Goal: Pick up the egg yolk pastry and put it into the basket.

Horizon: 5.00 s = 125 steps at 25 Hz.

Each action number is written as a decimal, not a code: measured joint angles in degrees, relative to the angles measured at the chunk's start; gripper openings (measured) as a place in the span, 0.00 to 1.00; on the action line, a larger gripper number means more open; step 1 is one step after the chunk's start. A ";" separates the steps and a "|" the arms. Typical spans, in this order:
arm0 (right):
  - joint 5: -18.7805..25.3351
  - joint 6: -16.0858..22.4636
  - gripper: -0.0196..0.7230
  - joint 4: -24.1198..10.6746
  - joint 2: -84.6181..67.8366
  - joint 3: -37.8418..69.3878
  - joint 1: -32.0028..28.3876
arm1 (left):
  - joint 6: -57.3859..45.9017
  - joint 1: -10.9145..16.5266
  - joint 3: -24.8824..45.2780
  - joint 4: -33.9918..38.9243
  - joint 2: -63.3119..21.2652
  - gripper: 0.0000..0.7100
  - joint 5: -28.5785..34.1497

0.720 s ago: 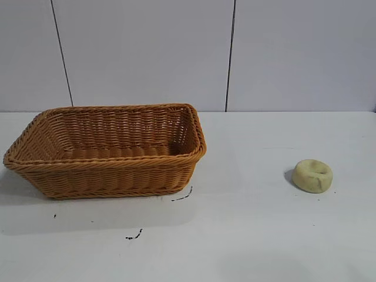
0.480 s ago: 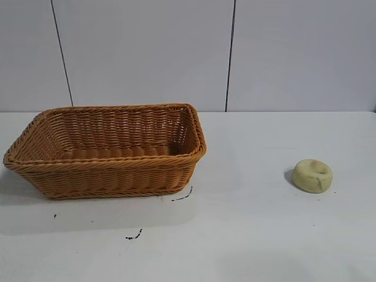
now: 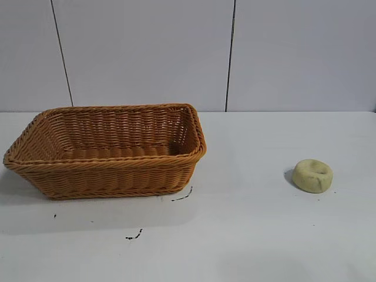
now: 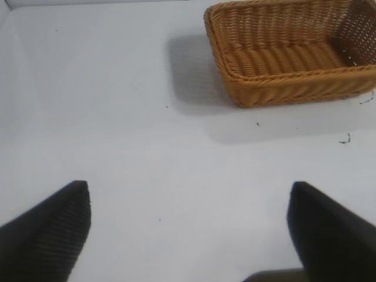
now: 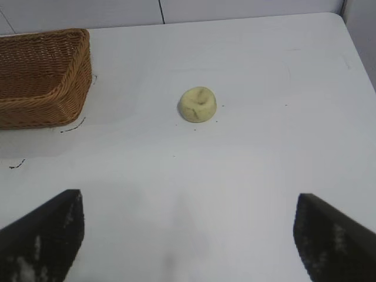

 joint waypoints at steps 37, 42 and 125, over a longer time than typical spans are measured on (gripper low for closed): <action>0.67 -8.87 0.96 -1.42 95.03 -48.98 3.51 | 0.00 0.00 0.00 0.00 0.00 0.98 0.00; -2.48 -7.69 0.96 -4.17 98.93 -48.98 3.27 | 0.00 0.00 0.00 0.00 0.00 0.98 0.00; -6.89 -3.61 0.26 -3.28 122.44 -89.40 37.21 | 0.00 0.00 0.00 0.00 0.00 0.98 0.00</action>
